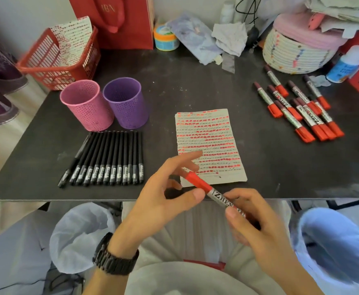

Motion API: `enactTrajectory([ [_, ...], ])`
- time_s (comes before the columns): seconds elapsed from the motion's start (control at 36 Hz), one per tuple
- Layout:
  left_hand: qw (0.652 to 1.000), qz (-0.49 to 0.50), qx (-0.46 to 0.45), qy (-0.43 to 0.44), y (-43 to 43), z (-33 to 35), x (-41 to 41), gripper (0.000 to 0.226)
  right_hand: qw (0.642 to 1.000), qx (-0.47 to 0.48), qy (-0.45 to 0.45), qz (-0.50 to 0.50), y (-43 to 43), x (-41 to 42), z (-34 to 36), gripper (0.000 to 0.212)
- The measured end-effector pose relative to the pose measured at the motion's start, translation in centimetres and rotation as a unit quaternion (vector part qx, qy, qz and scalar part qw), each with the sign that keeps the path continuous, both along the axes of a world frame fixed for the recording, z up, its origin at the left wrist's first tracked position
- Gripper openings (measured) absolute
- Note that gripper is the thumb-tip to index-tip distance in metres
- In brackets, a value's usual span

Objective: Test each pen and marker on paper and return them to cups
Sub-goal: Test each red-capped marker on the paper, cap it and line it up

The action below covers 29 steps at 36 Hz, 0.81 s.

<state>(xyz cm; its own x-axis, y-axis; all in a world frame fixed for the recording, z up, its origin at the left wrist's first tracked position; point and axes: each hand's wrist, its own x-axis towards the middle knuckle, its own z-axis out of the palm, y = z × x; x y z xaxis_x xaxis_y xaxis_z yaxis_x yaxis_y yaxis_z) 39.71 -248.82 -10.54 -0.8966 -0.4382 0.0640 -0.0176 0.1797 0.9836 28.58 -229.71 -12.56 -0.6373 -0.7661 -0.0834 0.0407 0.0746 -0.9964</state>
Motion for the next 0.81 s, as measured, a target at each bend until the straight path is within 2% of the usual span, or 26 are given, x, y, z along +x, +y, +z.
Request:
enactTrajectory([
  [0.06,0.990,0.000,0.130,0.055,0.2,0.3,0.0,0.048,0.994,-0.035,-0.106,-0.003,-0.2,1.2,-0.2,0.015],
  [0.14,0.945,0.044,0.304,0.110,0.7,1.1,-0.6,0.038,0.970,-0.052,-0.238,-0.018,-0.7,3.2,-0.3,0.014],
  [0.22,0.893,0.056,0.423,0.144,1.4,1.5,-1.5,0.027,0.937,-0.058,-0.342,-0.037,-1.3,5.2,-0.4,0.013],
  [0.33,0.829,0.014,0.536,0.157,1.9,1.5,-2.2,0.045,0.909,-0.072,-0.407,-0.062,-1.2,7.0,-0.3,0.013],
  [0.42,0.805,0.023,0.574,0.149,2.3,1.1,-2.3,0.049,0.916,-0.061,-0.388,-0.083,-1.0,7.4,0.0,0.023],
  [0.53,0.796,0.078,0.586,0.132,3.3,0.7,-2.6,0.050,0.924,-0.032,-0.348,-0.151,-1.2,8.3,0.3,0.030],
  [0.81,0.817,0.116,0.552,0.120,4.9,1.4,-3.4,0.050,0.919,-0.037,-0.316,-0.232,-0.9,9.5,1.6,0.025],
])
